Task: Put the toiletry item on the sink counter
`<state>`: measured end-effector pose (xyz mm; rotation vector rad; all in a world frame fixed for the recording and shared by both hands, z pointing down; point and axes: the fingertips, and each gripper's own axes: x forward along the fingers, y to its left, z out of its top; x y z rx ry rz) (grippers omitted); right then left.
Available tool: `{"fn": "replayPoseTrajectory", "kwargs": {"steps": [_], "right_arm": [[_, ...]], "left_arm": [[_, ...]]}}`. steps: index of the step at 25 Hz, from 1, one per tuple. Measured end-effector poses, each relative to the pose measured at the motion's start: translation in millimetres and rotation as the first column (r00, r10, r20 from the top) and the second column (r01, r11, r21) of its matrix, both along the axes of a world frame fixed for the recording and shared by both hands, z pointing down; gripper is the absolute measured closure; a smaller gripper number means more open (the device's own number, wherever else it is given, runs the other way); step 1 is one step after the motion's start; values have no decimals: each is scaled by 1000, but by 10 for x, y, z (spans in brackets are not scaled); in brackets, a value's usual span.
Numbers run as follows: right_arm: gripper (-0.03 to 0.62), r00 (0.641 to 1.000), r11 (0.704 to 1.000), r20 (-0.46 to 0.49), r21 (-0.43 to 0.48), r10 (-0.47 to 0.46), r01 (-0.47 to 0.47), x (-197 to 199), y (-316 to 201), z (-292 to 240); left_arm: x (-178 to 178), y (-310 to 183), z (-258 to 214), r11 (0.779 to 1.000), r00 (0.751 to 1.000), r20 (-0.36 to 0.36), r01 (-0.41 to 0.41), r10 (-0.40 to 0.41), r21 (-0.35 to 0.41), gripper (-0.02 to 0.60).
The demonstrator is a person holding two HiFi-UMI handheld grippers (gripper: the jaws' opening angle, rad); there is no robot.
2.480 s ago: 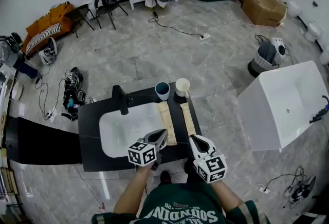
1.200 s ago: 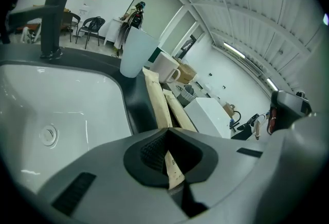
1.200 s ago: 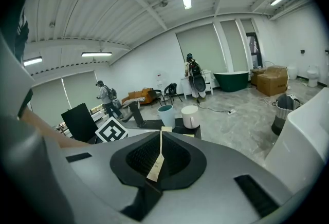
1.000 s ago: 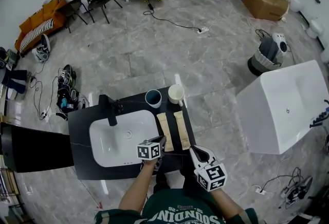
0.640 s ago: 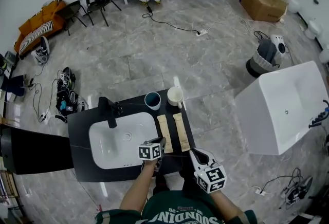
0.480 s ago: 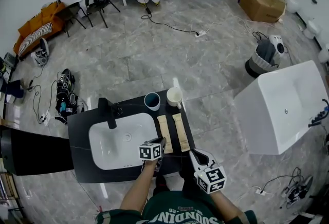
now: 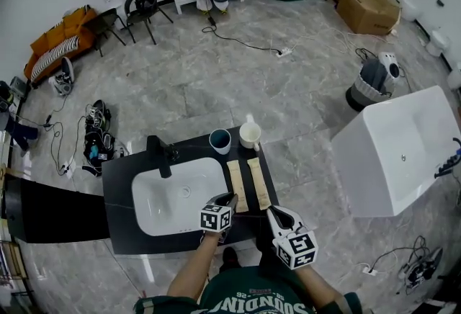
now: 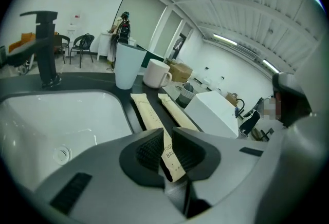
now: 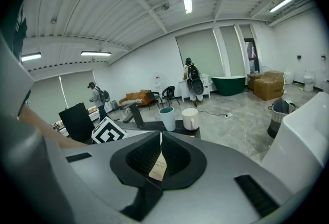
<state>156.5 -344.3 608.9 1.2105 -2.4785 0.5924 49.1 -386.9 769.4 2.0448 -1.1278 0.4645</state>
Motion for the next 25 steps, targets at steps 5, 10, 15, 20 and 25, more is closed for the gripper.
{"fn": "replayPoseTrajectory", "kwargs": {"steps": [5,10,15,20,25], "right_arm": [[551,1000,999,5,24,-22,22,-212,117,-124],[551,999,998,16,56,-37,36,-416,231,-287],[551,998,996,47,80,-47,43,-575,364,-428],[551,997,992,57,110,-61,54,-797,468,-572],[551,994,988,80,140,-78,66,-959,669,-657]], "left_arm": [[-161,210,-250,998,1000,22,-22,20,67,571],[-408,435,-468,994,999,32,-18,15,108,571],[-658,683,-753,987,999,32,7,-12,158,571],[-922,856,-1010,981,999,-2,39,-39,190,571],[-1072,1068,-1159,972,998,-18,62,-60,227,571]]}}
